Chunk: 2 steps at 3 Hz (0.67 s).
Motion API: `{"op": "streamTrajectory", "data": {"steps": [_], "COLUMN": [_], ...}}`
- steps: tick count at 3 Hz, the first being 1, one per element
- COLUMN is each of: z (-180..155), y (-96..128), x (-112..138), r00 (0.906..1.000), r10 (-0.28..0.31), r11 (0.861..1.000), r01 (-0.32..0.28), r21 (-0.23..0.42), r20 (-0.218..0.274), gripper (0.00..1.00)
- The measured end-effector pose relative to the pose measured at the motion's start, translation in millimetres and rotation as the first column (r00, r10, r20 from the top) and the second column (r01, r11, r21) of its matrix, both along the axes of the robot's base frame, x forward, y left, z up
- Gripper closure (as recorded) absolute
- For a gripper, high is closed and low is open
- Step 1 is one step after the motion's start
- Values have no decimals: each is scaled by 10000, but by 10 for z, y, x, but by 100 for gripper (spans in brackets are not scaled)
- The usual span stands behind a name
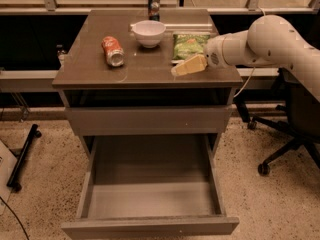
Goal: Place green jalapeno chip bag into middle drawer
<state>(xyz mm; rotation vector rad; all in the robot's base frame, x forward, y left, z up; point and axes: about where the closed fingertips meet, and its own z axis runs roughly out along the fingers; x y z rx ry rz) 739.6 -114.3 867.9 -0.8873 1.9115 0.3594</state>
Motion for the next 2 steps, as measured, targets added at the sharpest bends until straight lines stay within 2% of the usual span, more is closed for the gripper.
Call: {"op": "streamTrajectory", "data": {"steps": [1,2], "z": [-52,-131], "y": [-161,-245], "x": [288,514], "r00": [9997,9993], "r10": [-227,-314], "r11": [9962,9905], "r01": [228,340], "r21": [842,1334], "r20": [-26,-213], "gripper": [0,0]}}
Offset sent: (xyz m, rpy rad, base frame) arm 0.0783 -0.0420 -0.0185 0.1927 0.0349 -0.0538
